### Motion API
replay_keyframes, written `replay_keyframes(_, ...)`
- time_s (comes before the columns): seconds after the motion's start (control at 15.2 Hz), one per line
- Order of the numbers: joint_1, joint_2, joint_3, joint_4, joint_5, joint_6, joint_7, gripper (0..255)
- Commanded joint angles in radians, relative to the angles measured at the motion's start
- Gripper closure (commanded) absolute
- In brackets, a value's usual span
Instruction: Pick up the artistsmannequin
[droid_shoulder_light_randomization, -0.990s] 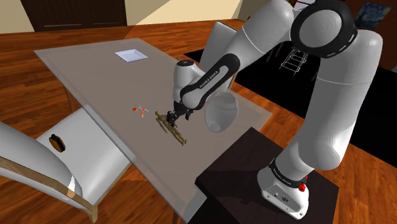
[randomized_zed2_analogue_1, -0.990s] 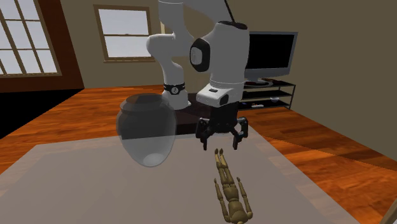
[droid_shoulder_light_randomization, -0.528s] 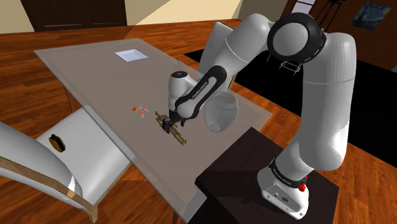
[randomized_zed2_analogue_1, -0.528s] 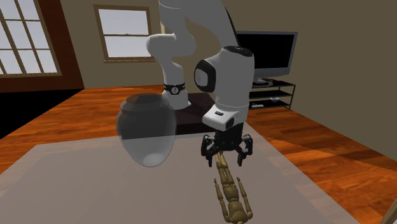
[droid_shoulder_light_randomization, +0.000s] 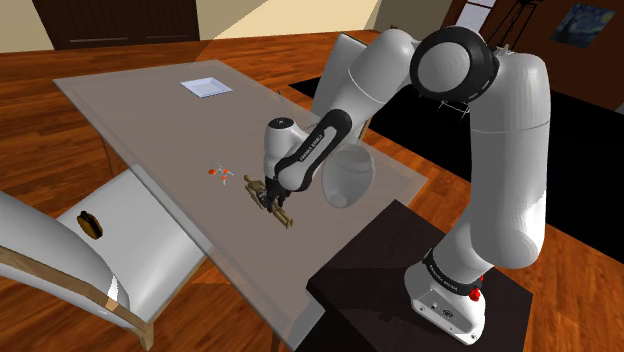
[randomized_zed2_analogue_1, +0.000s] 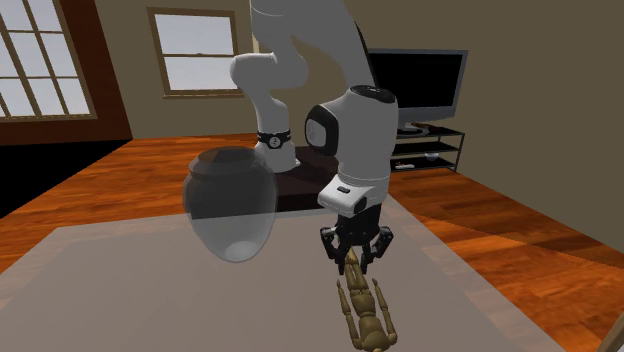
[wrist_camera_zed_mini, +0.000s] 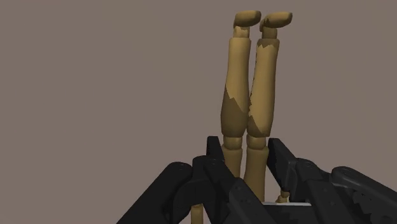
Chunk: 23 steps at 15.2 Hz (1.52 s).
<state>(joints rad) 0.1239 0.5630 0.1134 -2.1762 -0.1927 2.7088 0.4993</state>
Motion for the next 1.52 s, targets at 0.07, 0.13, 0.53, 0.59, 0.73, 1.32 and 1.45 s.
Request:
replay_keyframes(0.07, 0.0, 0.001, 0.0, 0.0, 0.0, 0.001, 0.0, 255)
replay_keyframes(0.13, 0.0, 0.001, 0.0, 0.0, 0.0, 0.001, 0.0, 255)
replay_keyframes(0.53, -0.008, -0.04, 0.01, -0.012, 0.009, -0.028, -0.008, 255)
replay_keyframes(0.59, -0.011, -0.053, 0.013, -0.015, 0.013, -0.038, -0.01, 255)
replay_keyframes(0.73, -0.015, -0.079, 0.019, -0.021, 0.019, -0.057, -0.016, 255)
replay_keyframes(1.32, -0.034, -0.19, 0.045, -0.038, 0.053, -0.151, -0.041, 255)
replay_keyframes(1.45, -0.034, -0.192, 0.045, -0.038, 0.054, -0.153, -0.041, 255)
